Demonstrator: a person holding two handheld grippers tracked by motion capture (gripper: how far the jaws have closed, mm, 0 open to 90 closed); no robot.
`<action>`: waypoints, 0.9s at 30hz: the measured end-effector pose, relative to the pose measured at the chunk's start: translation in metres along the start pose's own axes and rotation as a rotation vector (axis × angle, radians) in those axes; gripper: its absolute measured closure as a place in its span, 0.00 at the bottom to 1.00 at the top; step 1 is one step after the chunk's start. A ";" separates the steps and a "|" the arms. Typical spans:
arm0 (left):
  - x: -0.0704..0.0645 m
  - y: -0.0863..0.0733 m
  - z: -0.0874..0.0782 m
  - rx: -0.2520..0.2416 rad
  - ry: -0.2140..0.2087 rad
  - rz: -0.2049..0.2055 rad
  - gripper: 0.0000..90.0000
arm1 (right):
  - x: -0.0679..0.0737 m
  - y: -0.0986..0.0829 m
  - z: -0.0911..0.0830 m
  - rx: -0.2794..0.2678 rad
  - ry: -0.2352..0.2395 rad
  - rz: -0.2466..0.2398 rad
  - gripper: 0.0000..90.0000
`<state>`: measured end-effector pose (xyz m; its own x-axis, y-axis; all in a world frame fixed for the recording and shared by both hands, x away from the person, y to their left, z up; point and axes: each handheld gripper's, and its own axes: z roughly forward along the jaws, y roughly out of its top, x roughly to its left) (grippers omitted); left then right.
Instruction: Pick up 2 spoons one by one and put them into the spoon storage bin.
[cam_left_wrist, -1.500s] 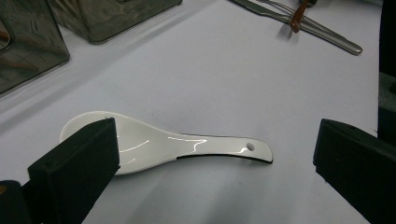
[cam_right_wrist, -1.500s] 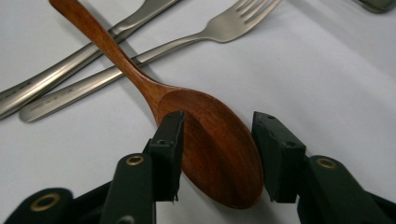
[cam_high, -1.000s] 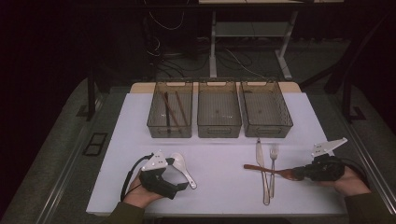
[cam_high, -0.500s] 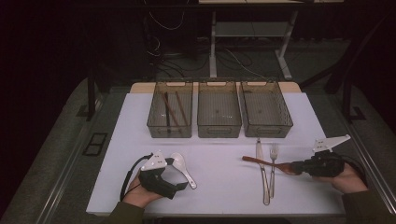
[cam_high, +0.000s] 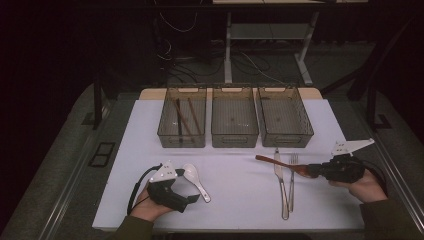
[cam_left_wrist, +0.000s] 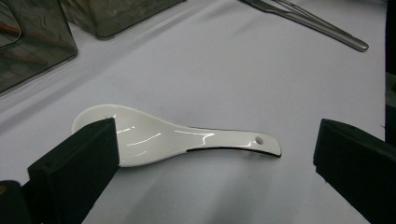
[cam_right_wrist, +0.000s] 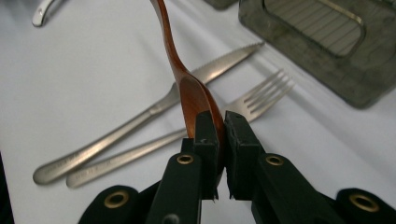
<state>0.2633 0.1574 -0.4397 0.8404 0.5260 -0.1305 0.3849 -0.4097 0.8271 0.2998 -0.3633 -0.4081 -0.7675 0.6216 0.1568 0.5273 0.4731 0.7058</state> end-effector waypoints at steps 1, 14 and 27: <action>0.000 0.000 0.000 0.000 0.001 -0.001 0.00 | 0.001 0.002 0.000 -0.006 -0.002 0.003 0.93; 0.000 0.000 0.000 0.001 0.000 0.000 0.00 | 0.004 0.024 0.002 -0.057 -0.052 0.012 0.93; 0.000 0.000 0.001 0.001 0.002 0.000 0.00 | 0.006 0.050 0.007 -0.100 -0.103 0.032 0.93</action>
<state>0.2638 0.1570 -0.4398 0.8397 0.5273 -0.1296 0.3852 -0.4103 0.8266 0.3237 -0.3312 -0.3770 -0.7068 0.6985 0.1120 0.5081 0.3910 0.7674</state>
